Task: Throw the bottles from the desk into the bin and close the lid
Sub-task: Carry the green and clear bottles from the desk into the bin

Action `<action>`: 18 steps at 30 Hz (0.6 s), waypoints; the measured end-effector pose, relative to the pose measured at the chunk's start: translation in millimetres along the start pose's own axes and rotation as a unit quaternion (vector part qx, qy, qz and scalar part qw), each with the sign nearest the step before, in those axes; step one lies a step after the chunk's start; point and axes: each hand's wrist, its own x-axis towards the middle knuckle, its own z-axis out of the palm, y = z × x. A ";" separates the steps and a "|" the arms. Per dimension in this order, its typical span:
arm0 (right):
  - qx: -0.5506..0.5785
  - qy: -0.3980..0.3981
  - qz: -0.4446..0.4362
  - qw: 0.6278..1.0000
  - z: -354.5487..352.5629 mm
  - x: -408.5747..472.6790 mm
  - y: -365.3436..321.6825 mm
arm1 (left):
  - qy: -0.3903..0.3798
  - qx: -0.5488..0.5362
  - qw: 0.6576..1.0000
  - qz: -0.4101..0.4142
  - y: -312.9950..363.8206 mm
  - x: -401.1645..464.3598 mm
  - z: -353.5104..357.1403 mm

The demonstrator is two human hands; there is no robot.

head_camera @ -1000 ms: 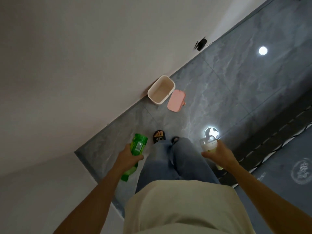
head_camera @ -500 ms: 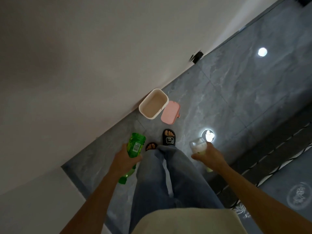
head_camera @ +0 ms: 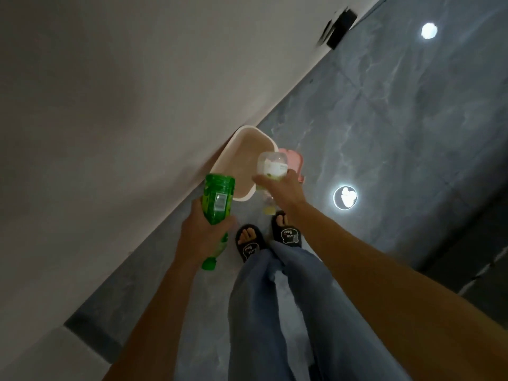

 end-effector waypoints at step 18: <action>0.217 -0.011 0.152 0.964 133.3 258.3 66.4 | 0.097 0.075 0.981 0.153 -66.3 199.3 81.0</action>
